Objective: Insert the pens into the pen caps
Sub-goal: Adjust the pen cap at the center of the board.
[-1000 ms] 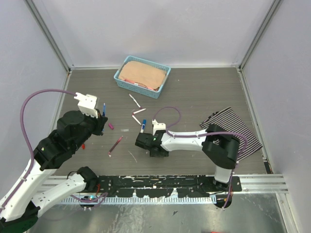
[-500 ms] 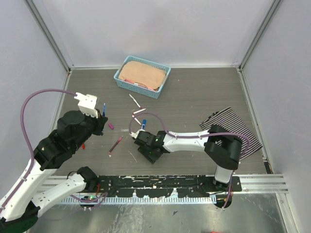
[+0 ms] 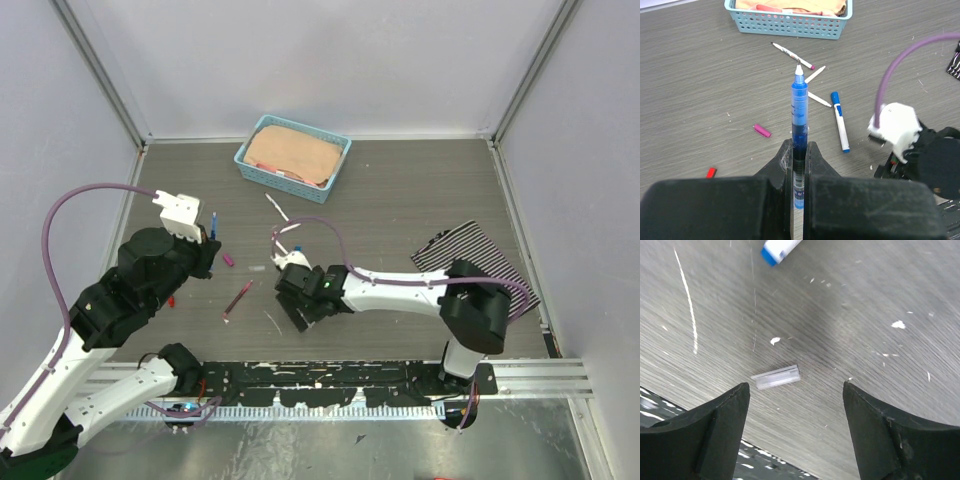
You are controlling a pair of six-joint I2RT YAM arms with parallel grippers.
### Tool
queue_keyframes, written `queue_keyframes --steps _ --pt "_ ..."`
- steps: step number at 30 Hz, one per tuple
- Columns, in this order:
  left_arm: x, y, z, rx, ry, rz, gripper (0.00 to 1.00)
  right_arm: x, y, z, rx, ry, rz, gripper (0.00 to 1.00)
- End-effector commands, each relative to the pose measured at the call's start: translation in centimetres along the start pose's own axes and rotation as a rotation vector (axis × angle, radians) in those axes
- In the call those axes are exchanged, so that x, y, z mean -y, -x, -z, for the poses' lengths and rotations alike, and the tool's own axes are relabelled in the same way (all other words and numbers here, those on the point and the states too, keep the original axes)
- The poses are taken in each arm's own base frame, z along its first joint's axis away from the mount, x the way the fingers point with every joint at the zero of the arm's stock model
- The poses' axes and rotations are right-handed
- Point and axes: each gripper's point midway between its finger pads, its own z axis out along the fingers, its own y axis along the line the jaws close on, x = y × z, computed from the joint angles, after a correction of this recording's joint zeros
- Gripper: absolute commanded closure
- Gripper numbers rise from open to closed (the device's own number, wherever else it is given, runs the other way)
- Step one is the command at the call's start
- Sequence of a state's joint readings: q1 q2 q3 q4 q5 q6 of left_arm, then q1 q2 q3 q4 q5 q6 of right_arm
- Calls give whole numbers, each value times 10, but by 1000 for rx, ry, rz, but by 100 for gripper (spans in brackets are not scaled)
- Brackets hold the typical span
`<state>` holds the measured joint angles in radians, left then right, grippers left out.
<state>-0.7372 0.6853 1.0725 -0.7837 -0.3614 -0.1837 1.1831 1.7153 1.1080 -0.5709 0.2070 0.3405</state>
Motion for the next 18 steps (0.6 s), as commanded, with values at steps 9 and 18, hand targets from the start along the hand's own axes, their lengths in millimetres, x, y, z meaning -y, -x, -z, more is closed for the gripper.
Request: queue_keyframes --steps 9,18 --pt "3 11 -2 31 -8 4 97 -6 35 48 227 -152 -975 22" --pt "4 11 -1 32 -17 8 96 -5 19 30 168 -226 -1054 28"
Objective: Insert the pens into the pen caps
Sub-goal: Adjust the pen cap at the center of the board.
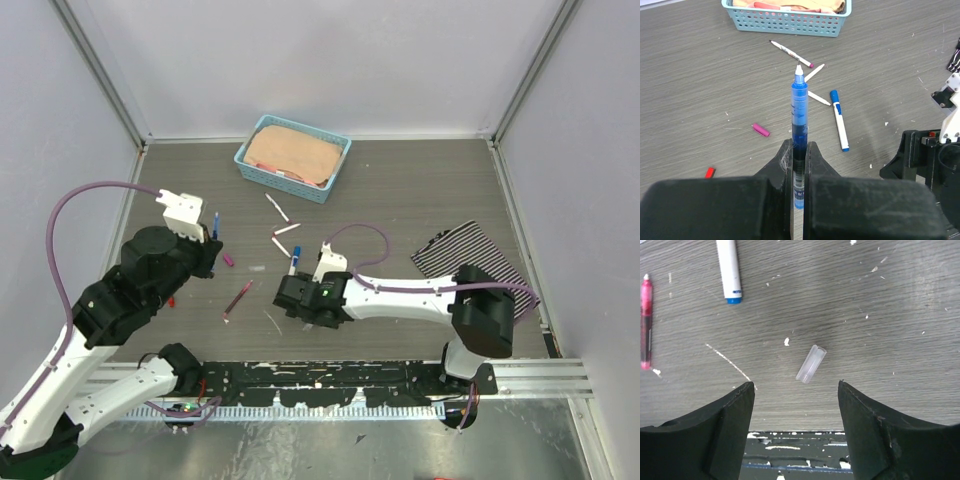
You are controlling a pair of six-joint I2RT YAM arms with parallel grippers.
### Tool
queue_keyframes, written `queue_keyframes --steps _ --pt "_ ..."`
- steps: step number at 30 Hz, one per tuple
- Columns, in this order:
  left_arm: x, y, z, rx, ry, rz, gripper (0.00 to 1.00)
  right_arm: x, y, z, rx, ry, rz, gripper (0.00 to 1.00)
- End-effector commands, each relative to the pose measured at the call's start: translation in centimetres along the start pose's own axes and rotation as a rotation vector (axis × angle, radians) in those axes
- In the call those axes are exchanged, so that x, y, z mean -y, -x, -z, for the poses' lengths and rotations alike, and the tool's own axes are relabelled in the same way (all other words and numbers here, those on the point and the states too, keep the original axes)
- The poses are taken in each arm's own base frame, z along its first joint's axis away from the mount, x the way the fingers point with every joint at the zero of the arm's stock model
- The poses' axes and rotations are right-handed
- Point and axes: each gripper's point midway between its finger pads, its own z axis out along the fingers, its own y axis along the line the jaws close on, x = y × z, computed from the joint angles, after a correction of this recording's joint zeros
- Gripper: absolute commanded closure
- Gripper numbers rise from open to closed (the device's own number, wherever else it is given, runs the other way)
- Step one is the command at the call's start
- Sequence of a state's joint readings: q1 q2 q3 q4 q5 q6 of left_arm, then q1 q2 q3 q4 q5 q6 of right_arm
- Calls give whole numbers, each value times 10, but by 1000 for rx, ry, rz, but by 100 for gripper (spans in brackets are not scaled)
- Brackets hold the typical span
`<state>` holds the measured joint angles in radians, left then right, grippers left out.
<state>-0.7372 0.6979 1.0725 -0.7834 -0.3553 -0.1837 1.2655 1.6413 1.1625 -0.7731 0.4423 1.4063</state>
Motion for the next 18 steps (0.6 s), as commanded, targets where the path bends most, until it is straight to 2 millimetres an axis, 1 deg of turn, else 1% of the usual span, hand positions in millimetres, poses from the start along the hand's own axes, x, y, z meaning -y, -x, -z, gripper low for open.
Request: queue_keyframes --steps 1,6,12,18 --pt "2 12 2 42 -15 14 97 3 4 -10 39 -52 -84 28" --pt "1 10 2 40 -9 14 97 3 -9 -24 2 -90 -42 30" --pt "1 10 2 41 -7 14 97 -1 -15 -34 -15 -111 -7 39" --pt "0 9 2 39 -7 14 97 5 -19 -42 -26 -138 1 46"
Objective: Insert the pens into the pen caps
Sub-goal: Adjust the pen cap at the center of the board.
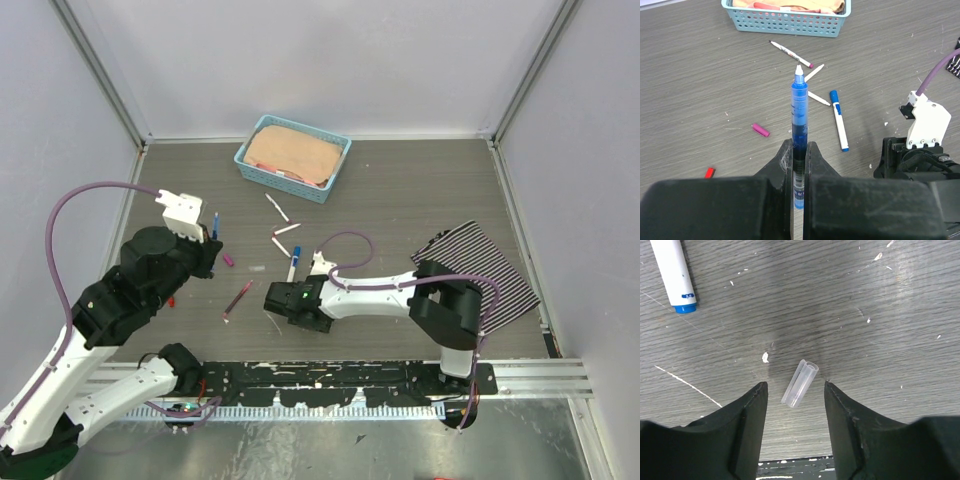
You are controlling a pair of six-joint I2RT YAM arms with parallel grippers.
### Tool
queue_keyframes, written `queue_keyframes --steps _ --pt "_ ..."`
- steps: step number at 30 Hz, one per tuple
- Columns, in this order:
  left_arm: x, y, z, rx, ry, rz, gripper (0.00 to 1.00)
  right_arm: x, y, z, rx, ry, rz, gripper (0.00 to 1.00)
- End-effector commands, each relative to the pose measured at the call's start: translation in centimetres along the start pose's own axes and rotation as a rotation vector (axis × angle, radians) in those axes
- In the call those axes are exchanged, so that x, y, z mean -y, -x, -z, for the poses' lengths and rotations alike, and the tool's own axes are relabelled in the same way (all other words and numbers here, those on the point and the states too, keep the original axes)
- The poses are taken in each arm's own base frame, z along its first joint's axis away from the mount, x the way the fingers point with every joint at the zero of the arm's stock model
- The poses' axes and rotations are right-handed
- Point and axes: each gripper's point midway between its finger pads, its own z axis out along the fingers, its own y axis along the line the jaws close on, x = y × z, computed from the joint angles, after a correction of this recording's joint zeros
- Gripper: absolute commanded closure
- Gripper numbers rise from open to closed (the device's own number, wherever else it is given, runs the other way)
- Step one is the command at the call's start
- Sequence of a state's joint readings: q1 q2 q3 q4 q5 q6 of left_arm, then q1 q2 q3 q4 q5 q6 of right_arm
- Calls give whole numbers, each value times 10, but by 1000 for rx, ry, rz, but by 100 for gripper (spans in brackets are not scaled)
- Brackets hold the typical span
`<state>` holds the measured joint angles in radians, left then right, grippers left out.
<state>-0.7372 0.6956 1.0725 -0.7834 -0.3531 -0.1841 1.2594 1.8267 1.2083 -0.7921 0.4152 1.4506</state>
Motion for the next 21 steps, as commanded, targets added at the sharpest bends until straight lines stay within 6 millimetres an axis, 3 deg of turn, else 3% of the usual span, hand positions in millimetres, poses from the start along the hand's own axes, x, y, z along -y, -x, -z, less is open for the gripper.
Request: queue_keyframes --steps 1,10,17,21 --pt "0 9 2 37 -3 13 96 -6 6 0 12 0 -13 47" --pt "-3 8 4 41 8 13 96 8 4 -5 12 -29 -3 57" --pt "-3 9 4 42 10 13 96 28 23 -7 100 -25 177 60" --pt "-1 9 1 40 1 11 96 39 24 -11 65 36 295 60"
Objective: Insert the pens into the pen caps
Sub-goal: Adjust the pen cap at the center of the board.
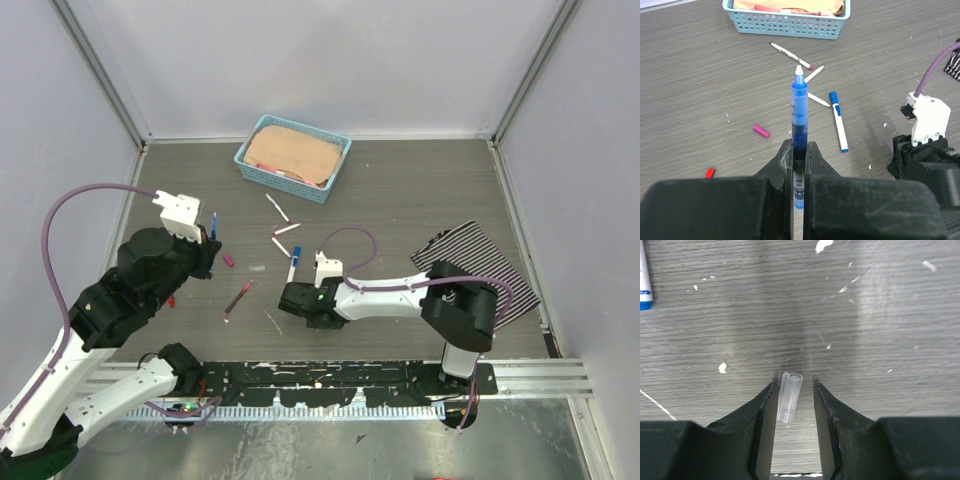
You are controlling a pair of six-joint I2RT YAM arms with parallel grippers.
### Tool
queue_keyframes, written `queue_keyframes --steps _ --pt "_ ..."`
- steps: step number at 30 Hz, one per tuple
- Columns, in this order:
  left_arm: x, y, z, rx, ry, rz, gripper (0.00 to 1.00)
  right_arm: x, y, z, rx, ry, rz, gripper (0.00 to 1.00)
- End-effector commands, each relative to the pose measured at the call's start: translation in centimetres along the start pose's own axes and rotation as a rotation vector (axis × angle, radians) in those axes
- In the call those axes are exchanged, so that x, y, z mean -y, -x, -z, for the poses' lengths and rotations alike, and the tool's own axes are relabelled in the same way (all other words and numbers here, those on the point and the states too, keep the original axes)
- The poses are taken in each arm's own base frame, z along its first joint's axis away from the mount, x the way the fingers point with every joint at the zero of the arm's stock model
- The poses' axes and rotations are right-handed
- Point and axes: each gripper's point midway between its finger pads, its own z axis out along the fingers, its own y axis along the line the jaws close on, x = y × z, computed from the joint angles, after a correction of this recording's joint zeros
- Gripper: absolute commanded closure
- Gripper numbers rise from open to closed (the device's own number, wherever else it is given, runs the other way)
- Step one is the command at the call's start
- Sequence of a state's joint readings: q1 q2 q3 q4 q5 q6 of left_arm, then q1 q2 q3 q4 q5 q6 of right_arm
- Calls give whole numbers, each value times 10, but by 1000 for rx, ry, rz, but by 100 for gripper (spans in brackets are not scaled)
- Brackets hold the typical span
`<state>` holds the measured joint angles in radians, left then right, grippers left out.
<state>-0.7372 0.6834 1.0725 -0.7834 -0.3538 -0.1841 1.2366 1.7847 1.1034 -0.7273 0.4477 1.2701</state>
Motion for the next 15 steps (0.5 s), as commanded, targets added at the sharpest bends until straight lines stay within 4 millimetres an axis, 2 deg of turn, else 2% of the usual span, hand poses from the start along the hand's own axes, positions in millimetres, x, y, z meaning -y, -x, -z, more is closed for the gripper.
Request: queue_keyframes --steps 1,7,11,15 --pt "1 7 -3 27 -1 7 96 16 13 -1 21 65 151 61" --pt "1 5 -3 27 -1 14 96 28 7 -9 -54 112 224 61" --pt "1 5 -3 24 2 11 96 27 6 -10 -90 121 206 61" --pt "1 6 -4 25 2 12 96 28 12 -5 -62 99 153 44"
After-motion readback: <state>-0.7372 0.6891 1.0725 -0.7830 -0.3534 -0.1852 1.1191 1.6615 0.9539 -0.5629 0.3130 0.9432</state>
